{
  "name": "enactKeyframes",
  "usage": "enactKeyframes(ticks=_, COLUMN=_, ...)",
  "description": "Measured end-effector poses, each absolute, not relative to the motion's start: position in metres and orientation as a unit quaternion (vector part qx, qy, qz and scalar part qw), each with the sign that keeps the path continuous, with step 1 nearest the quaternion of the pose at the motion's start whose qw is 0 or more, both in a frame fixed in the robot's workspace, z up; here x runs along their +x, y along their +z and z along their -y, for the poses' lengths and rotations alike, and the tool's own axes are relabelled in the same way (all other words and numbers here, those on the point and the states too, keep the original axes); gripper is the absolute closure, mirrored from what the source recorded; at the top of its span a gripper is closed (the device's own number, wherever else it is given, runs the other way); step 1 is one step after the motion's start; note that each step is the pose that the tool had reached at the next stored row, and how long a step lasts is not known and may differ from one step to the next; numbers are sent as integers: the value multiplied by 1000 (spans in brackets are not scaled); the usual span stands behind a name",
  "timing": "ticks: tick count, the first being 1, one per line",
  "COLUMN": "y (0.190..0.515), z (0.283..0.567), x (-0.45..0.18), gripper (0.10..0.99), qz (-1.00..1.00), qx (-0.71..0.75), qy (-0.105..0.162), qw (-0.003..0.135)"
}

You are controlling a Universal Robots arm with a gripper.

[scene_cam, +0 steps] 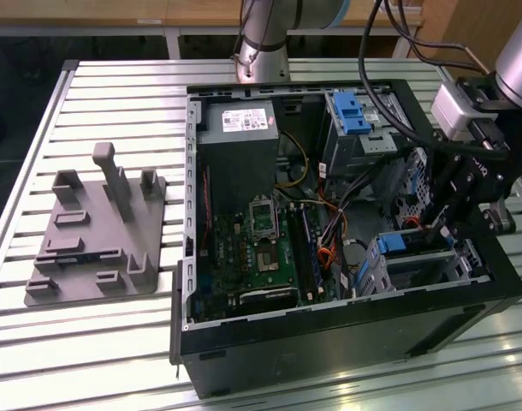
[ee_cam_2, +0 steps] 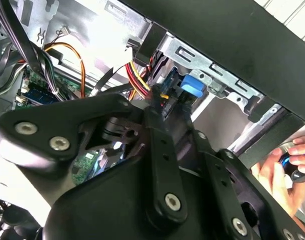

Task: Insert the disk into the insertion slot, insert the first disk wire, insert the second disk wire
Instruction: 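Insert the first disk wire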

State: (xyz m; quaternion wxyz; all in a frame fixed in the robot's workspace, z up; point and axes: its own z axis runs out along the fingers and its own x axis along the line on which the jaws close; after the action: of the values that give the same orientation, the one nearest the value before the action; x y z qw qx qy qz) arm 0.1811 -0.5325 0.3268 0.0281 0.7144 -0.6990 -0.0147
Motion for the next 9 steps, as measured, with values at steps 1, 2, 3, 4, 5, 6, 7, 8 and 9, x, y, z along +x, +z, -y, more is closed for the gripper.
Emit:
enactKeyframes(ticks=1, y=328, z=532, x=181, gripper=784, qz=699, qx=714, qy=-15, qw=28)
enactKeyframes(ticks=2, y=331, z=532, x=181, gripper=722, qz=699, qx=714, qy=-15, qw=28)
enactKeyframes(ticks=3, y=335, z=532, x=181, gripper=722, qz=699, qx=714, qy=-15, qw=28)
enactKeyframes(ticks=4, y=340, z=532, x=181, gripper=722, qz=699, qx=714, qy=-15, qw=28)
enactKeyframes(ticks=5, y=344, z=532, x=181, gripper=722, qz=699, qx=714, qy=-15, qw=28)
enactKeyframes(ticks=6, y=349, z=532, x=181, gripper=722, qz=699, qx=714, qy=-15, qw=28)
enactKeyframes(ticks=7, y=353, z=532, x=181, gripper=722, qz=699, qx=714, qy=-15, qw=28)
enactKeyframes(ticks=8, y=358, z=532, x=181, gripper=722, qz=699, qx=714, qy=-15, qw=28)
enactKeyframes(ticks=9, y=362, z=532, x=181, gripper=722, qz=699, qx=714, qy=-15, qw=28)
